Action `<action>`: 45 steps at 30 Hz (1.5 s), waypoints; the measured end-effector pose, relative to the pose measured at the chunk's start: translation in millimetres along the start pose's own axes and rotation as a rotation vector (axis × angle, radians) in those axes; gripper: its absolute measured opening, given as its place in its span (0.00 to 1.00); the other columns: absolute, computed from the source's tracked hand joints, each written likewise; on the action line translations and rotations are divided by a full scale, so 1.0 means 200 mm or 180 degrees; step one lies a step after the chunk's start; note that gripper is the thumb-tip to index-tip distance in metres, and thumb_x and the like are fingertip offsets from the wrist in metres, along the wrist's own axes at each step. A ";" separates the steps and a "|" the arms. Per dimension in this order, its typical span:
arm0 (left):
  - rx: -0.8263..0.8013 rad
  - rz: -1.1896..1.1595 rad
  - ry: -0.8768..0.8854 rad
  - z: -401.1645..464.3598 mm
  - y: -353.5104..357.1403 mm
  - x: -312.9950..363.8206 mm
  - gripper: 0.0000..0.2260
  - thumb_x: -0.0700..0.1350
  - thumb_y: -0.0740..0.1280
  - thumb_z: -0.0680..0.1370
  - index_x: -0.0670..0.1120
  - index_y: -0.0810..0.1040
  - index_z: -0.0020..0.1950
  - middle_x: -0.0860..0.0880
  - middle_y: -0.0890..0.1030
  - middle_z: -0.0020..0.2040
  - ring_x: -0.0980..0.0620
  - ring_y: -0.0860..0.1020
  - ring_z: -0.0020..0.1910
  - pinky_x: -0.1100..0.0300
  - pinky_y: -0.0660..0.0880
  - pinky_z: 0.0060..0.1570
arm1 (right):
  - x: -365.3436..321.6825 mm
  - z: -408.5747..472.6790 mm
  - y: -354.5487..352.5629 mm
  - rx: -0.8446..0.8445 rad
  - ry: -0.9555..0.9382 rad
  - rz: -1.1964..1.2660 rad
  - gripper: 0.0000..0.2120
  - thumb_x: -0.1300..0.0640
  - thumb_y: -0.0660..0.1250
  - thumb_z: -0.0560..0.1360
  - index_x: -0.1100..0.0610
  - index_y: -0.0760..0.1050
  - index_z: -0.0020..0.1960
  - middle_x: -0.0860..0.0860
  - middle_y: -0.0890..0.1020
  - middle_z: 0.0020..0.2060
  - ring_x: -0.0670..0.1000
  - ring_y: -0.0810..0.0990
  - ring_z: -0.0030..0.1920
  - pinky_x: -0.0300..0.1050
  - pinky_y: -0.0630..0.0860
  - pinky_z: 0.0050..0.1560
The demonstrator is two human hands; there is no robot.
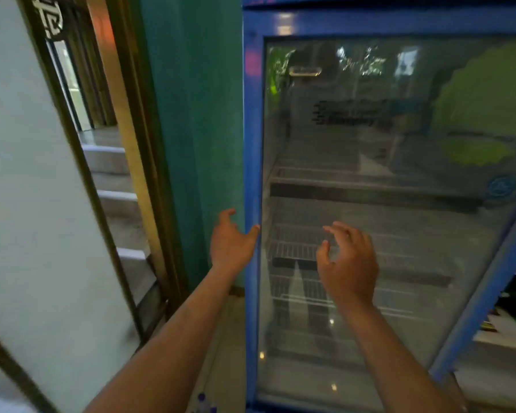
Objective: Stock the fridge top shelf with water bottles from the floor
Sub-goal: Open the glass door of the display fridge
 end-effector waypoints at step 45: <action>-0.1490 -0.0337 0.0282 -0.73 -0.37 -0.21 0.22 0.50 0.82 0.63 0.48 0.75 0.50 0.49 0.81 0.44 0.49 0.82 0.42 0.53 0.82 0.43 | -0.65 -0.45 -0.27 -0.0217 0.0623 0.0095 0.37 0.38 0.67 0.73 0.51 0.61 0.77 0.54 0.59 0.77 0.56 0.64 0.74 0.48 0.77 0.55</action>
Point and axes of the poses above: each hand's wrist, its own z-axis towards the middle knuckle, its own y-axis out of the palm, x = y × z, the point moved 2 cm from there along z, towards the middle knuckle
